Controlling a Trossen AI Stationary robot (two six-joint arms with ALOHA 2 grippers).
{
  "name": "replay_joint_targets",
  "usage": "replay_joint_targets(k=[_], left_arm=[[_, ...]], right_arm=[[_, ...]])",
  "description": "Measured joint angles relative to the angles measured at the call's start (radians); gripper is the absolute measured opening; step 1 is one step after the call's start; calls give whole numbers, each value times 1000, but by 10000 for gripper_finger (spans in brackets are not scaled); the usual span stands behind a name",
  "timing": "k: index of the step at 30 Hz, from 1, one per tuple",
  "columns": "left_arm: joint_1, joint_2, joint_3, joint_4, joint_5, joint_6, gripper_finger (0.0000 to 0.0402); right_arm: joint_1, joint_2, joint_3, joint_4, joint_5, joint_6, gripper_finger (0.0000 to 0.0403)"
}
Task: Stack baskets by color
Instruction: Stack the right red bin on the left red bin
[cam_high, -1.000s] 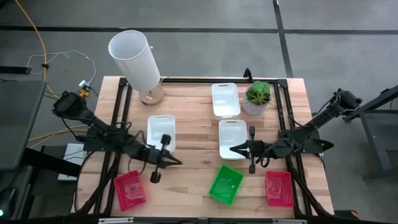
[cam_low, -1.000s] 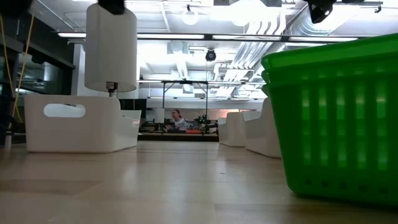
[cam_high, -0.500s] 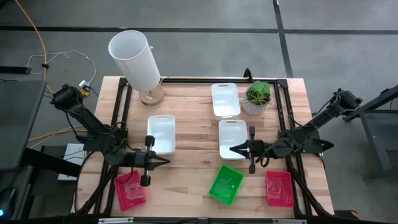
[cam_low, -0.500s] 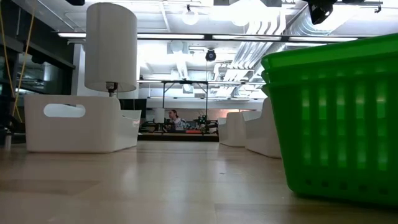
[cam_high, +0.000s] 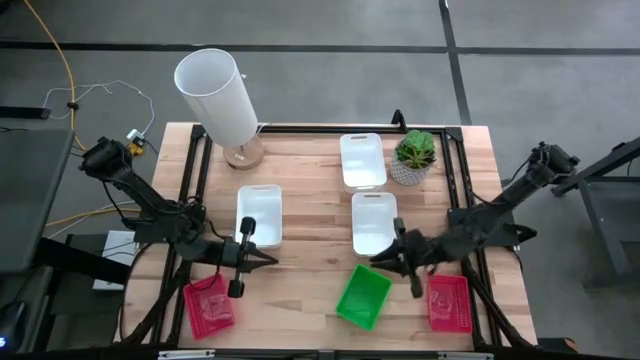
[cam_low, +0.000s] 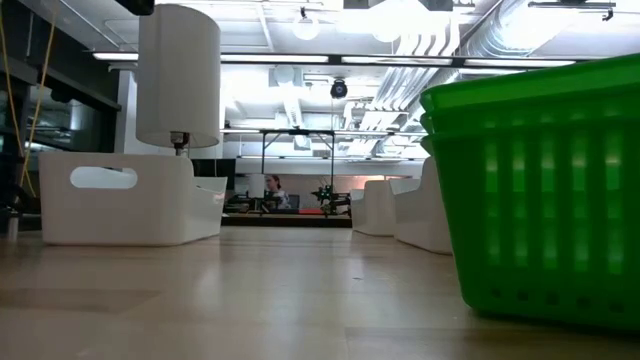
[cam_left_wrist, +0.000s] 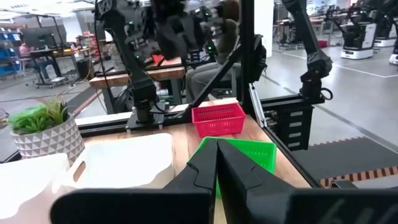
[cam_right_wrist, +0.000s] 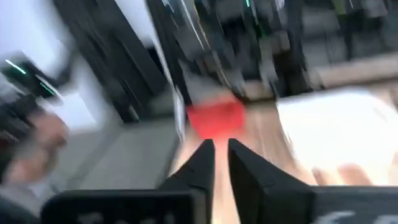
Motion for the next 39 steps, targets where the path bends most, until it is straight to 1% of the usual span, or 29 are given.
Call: replay_joint_targets(k=[2, 5, 7, 9, 11, 13, 16, 19, 23, 27, 30, 35, 39], left_arm=[[-2, 0, 0, 0, 0, 0, 0], [-3, 0, 0, 0, 0, 0, 0], [-2, 0, 0, 0, 0, 0, 0], [-2, 0, 0, 0, 0, 0, 0], [-3, 0, 0, 0, 0, -1, 0], [-3, 0, 0, 0, 0, -3, 0], [-2, 0, 0, 0, 16, 0, 0], [-2, 0, 0, 0, 34, 0, 0], [0, 0, 0, 0, 42, 0, 0], [0, 0, 0, 0, 42, 0, 0], [0, 0, 0, 0, 42, 0, 0], [0, 0, 0, 0, 58, -1, 0], [0, 0, 0, 0, 73, -3, 0]], right_arm=[[33, 40, 104, -269, 49, 136, 65], [83, 129, 287, -701, 41, 433, 107], [119, 207, 390, -973, -21, 665, 128], [158, 289, 472, -1176, -105, 882, 143], [197, 364, 531, -1319, -204, 1058, 152], [233, 437, 566, -1420, -301, 1187, 155], [284, 519, 583, -1477, -402, 1337, 156], [323, 585, 579, -1479, -448, 1413, 156], [342, 634, 579, -1485, -435, 1451, 156], [343, 644, 579, -1481, -351, 1529, 156], [345, 644, 579, -1476, -320, 1589, 156], [346, 644, 558, -1468, -330, 1651, 156], [346, 644, 500, -1416, -353, 1673, 156]])
